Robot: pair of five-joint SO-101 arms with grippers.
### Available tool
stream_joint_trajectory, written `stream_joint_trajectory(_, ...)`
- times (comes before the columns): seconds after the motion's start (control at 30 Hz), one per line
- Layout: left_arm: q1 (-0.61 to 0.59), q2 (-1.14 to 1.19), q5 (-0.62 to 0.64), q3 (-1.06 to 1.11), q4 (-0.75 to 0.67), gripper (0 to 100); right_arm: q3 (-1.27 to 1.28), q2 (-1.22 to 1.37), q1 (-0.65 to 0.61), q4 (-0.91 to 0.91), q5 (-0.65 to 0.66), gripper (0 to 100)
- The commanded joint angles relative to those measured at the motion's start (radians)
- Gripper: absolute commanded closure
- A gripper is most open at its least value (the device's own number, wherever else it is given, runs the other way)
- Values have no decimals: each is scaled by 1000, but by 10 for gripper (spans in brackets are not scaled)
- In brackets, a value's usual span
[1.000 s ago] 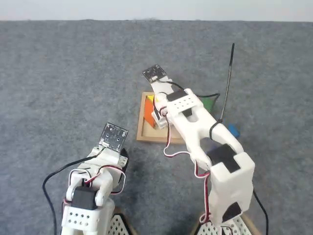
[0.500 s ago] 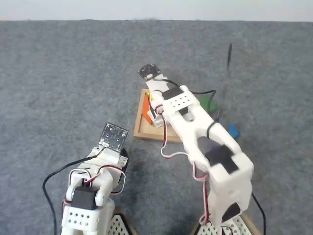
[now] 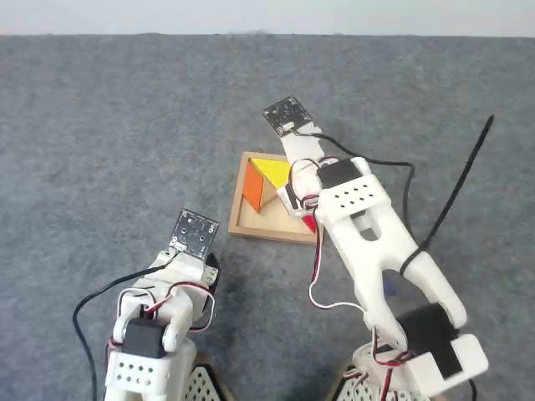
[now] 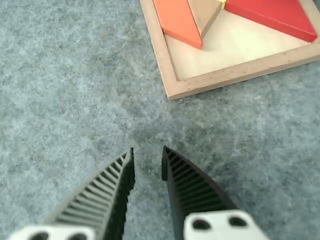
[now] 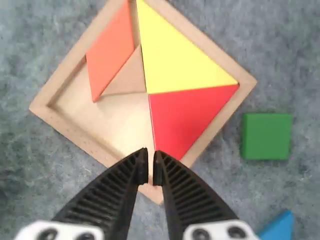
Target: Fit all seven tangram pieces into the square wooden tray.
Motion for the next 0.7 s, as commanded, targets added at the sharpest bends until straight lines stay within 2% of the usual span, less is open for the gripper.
stream_joint_trajectory(0.0,2,2,6,-7,-3,912,-72,73,-108,-36,-40,954)
stream_joint_trajectory(0.1,2,2,6,-7,-3,912,-153,197,-151,-30,-66,954)
stream_joint_trajectory(0.27,2,2,6,-7,-3,912,-269,354,-153,-31,-86,954)
stream_joint_trajectory(0.67,2,2,6,-7,-3,912,-443,556,-157,-28,-81,954)
